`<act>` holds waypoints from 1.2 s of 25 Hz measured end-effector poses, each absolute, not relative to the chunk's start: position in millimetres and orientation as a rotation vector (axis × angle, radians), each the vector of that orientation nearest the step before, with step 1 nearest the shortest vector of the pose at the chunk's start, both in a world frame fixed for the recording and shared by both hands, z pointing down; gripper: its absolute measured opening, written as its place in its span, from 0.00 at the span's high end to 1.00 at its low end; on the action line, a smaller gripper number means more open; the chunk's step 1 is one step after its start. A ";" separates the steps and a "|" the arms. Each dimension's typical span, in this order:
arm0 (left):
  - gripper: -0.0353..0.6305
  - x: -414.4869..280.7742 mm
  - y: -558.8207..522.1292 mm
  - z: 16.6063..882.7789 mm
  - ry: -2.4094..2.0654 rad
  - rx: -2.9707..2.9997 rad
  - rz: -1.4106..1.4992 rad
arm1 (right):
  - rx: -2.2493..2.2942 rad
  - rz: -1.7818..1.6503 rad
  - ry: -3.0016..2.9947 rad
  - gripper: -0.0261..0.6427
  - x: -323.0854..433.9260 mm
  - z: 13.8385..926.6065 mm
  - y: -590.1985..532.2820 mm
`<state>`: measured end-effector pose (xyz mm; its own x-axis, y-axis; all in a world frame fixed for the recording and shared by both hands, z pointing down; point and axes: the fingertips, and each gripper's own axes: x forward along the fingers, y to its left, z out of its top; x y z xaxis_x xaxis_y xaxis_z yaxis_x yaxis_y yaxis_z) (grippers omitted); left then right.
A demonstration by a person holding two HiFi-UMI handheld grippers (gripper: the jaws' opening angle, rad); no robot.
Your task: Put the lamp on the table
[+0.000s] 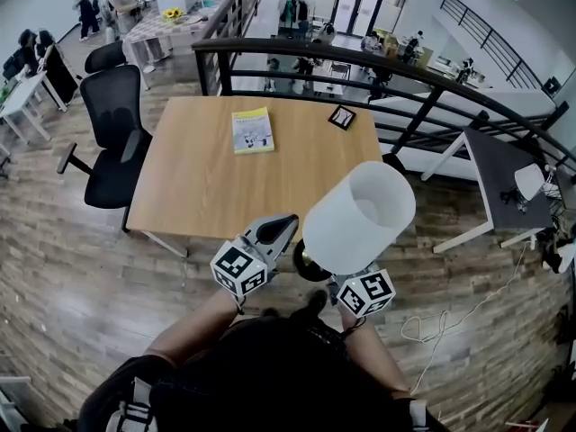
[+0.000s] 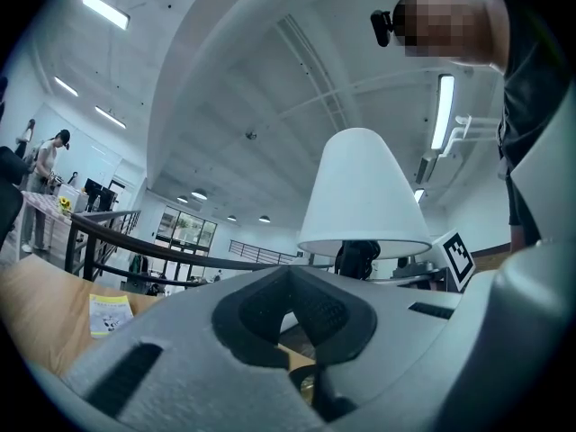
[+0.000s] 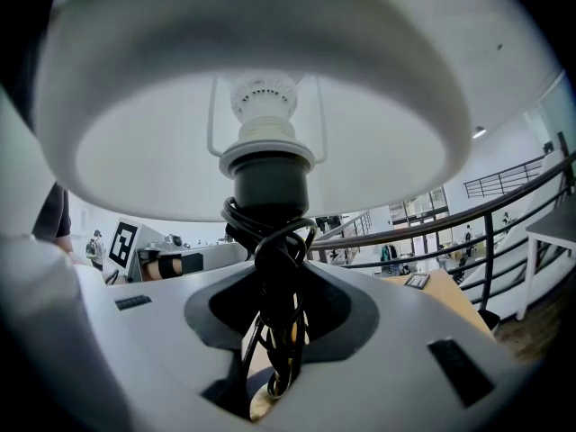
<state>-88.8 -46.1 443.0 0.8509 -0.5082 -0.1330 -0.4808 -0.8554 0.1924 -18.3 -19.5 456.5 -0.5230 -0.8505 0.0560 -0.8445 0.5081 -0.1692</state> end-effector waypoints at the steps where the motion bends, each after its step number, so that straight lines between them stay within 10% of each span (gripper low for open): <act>1: 0.94 -88.6 -48.4 443.1 -0.778 2.874 -0.268 | -1.514 -0.273 2.698 0.79 -17.0 456.2 -22.6; 30: 0.94 72.5 -148.5 427.0 -0.894 2.865 -0.301 | -1.366 -0.213 2.780 0.79 140.4 436.9 -125.1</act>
